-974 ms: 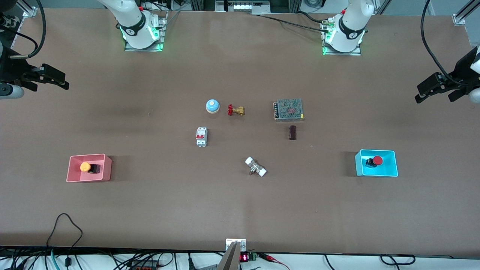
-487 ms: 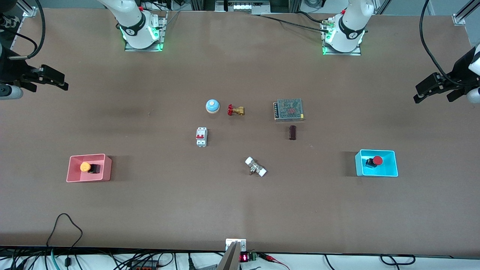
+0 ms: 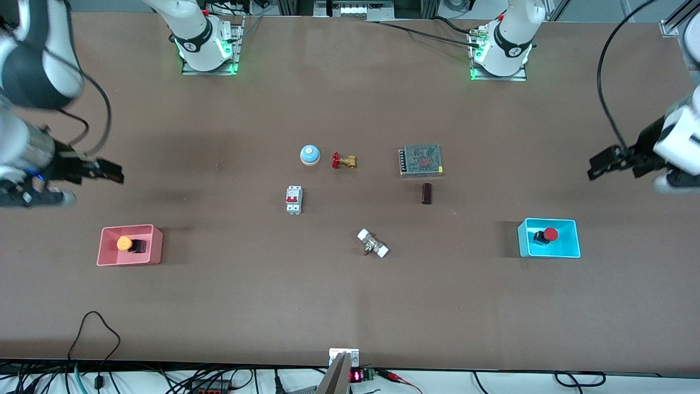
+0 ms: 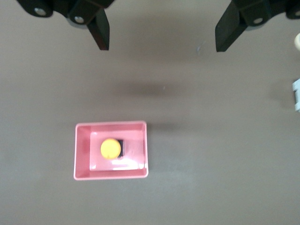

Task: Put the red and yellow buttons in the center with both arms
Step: 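Reach the right gripper to the yellow button while the left gripper reaches the red button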

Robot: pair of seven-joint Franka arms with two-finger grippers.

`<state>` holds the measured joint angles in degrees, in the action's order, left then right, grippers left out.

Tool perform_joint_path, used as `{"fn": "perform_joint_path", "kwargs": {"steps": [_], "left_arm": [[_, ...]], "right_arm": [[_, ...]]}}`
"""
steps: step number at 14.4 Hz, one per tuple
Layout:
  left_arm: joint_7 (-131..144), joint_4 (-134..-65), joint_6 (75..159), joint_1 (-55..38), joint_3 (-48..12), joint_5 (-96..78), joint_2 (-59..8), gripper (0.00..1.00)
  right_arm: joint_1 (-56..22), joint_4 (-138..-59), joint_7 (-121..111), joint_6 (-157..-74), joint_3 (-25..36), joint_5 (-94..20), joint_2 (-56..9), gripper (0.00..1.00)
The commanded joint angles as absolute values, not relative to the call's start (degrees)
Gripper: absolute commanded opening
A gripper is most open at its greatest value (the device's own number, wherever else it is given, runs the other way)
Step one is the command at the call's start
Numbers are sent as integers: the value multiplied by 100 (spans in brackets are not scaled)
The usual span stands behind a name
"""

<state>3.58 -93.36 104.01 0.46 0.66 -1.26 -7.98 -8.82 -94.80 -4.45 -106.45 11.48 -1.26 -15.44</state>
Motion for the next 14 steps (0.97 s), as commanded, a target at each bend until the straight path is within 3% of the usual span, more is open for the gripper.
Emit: {"fn": "perform_joint_path", "kwargs": {"steps": [1, 7, 14], "left_arm": [[396, -9185, 10695, 35, 114, -132, -1247, 100], [282, -9333, 11171, 167, 114, -105, -2012, 100], [88, -9711, 12066, 307, 114, -105, -2680, 100]], "right_arm": [[-809, -9282, -457, -11151, 1116, -62, -2151, 100], [-519, -8553, -957, -11584, 1116, -88, -3426, 100], [-203, -8341, -1353, -12357, 1099, -167, -4078, 100]]}}
